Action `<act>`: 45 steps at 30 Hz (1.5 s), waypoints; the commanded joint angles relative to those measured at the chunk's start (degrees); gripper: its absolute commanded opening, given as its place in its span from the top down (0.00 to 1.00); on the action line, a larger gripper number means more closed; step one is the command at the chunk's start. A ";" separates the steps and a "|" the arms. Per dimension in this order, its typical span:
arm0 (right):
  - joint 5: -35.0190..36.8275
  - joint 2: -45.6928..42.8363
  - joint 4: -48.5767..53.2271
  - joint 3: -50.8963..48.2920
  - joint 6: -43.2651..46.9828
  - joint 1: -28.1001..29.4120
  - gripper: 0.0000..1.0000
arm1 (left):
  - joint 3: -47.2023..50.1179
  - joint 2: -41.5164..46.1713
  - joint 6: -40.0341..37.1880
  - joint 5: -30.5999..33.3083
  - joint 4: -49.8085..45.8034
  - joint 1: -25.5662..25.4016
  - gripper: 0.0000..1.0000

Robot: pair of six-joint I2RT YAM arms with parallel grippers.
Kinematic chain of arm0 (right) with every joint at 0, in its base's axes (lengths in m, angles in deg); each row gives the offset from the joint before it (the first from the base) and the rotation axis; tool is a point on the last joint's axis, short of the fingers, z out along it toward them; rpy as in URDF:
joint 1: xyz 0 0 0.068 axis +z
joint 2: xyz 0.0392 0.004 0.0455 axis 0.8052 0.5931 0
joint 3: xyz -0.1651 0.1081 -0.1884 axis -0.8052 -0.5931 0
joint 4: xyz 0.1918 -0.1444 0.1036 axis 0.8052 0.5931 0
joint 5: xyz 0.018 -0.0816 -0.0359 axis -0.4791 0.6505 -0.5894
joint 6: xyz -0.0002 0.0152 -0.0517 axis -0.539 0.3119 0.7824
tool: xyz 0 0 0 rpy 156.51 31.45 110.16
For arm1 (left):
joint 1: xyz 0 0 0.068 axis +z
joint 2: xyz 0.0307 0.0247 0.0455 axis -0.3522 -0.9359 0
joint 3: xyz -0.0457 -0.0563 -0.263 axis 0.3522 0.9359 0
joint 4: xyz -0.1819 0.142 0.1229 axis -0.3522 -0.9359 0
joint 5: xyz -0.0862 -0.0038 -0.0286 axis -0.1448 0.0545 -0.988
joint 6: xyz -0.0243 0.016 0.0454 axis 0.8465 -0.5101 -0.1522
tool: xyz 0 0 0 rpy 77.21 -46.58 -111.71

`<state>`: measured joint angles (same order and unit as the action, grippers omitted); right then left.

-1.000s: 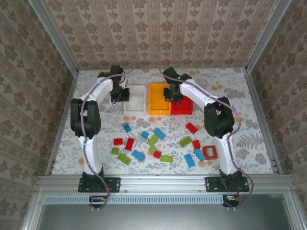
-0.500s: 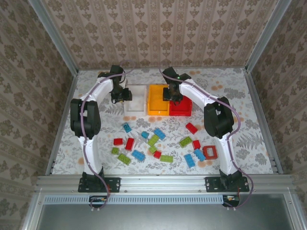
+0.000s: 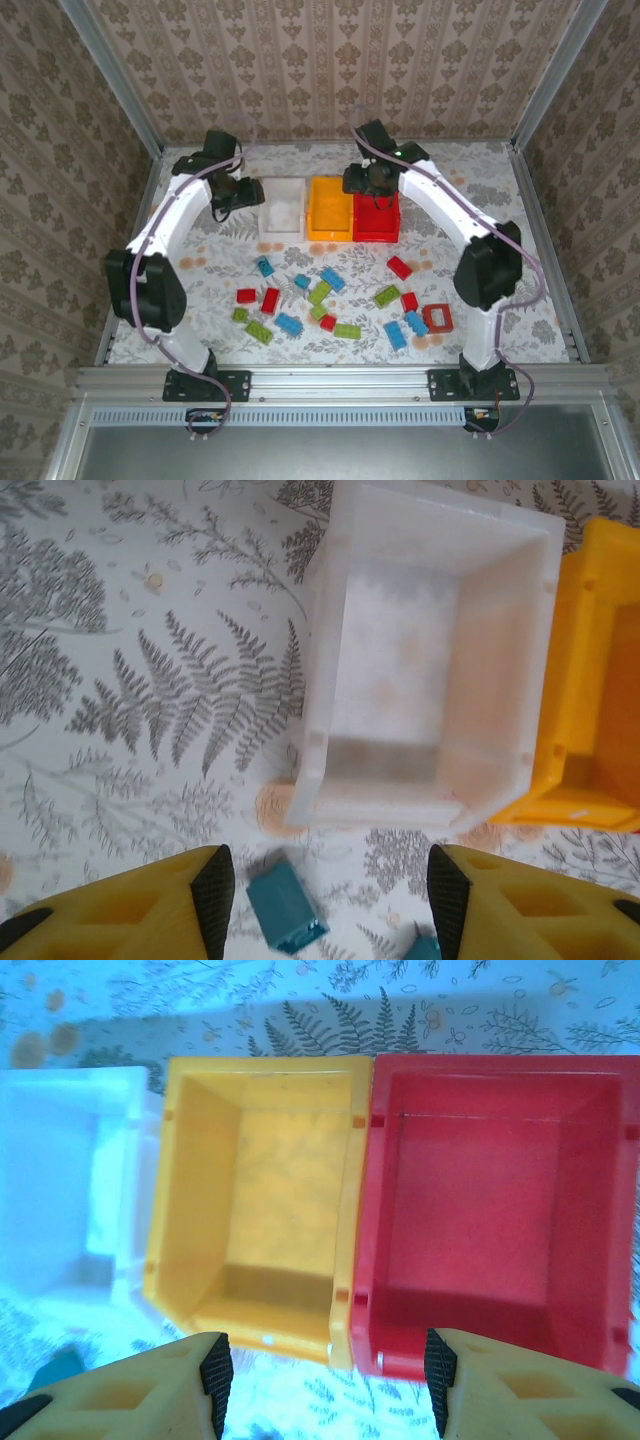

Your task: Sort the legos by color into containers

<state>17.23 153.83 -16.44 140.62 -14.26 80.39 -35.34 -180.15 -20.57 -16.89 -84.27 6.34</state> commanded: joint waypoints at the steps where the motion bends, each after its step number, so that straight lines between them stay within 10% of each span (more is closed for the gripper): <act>1: 0.41 -7.70 0.17 -5.67 0.68 1.26 0.43 | 4.89 5.58 4.13 0.34 -3.45 -0.82 0.44; 12: -2.27 -32.34 -1.89 -28.80 1.37 7.43 0.40 | 23.21 22.76 14.47 0.96 -4.26 -7.36 0.44; 20: -1.42 -42.47 9.83 -43.76 -8.14 11.63 0.41 | 34.12 35.81 16.13 -2.22 10.77 -23.11 0.39; 27: -1.89 -42.63 10.80 -54.20 -13.14 16.60 0.40 | 37.62 37.76 14.24 -1.87 14.81 -31.60 0.39; 45: -6.05 -29.01 -3.05 -63.64 -16.07 21.32 0.43 | 42.61 44.20 12.94 -7.96 18.80 -33.85 0.37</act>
<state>12.20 123.73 -16.96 78.00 -29.29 101.52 6.19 -137.28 -6.60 -22.36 -67.20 -27.01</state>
